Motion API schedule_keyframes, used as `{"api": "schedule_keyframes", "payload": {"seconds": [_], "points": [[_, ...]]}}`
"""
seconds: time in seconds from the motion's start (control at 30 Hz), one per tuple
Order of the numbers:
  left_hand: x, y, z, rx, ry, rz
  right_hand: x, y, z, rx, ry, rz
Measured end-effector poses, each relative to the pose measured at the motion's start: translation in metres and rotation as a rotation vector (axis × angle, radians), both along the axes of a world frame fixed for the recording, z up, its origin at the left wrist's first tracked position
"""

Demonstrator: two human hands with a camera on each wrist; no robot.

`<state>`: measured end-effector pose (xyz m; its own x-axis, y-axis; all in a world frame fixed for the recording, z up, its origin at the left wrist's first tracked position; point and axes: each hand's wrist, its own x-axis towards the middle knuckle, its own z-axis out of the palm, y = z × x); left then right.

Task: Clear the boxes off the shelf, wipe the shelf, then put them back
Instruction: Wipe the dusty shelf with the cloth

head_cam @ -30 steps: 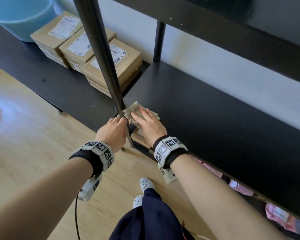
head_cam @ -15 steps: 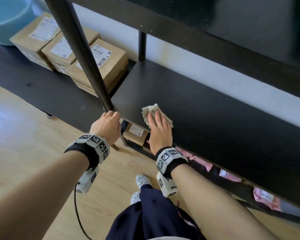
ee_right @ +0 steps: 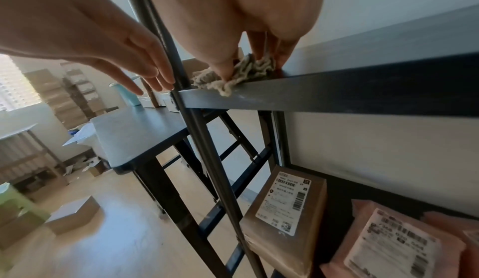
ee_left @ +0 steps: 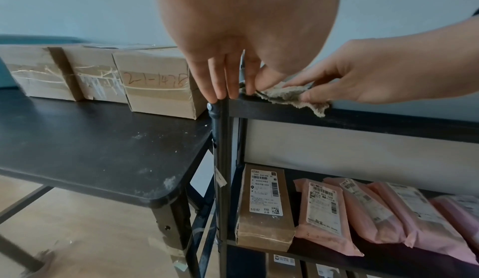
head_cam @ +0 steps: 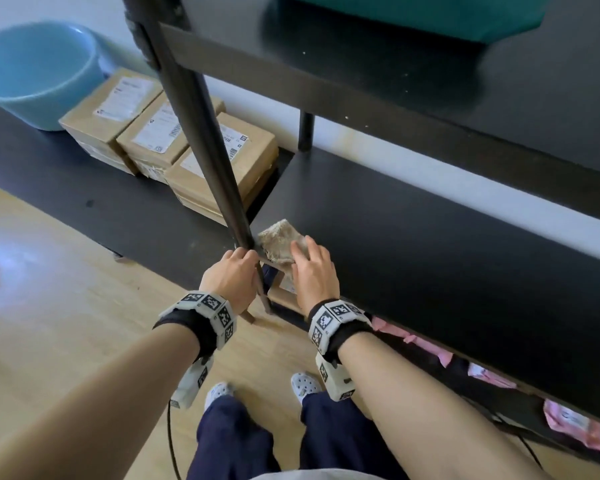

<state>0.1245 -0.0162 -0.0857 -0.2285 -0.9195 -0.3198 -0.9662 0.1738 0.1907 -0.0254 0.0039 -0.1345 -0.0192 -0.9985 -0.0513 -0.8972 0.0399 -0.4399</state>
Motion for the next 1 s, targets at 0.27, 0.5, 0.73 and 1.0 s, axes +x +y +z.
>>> {"api": "schedule_keyframes", "payload": {"seconds": [0.27, 0.5, 0.73, 1.0], "points": [[0.037, -0.019, 0.006, 0.018, 0.093, -0.199, 0.056, -0.015, 0.002, 0.061, 0.074, -0.171], [0.073, -0.032, 0.004, 0.029, 0.093, -0.37, 0.08, -0.019, 0.014, 0.057, 0.137, -0.267], [0.08, -0.036, -0.005, 0.054, 0.095, -0.417, 0.063, -0.01, 0.003, 0.09, 0.034, -0.17], [0.072, -0.036, -0.002, 0.026, 0.082, -0.39, 0.017, -0.01, 0.007, 0.071, 0.037, -0.44]]}}
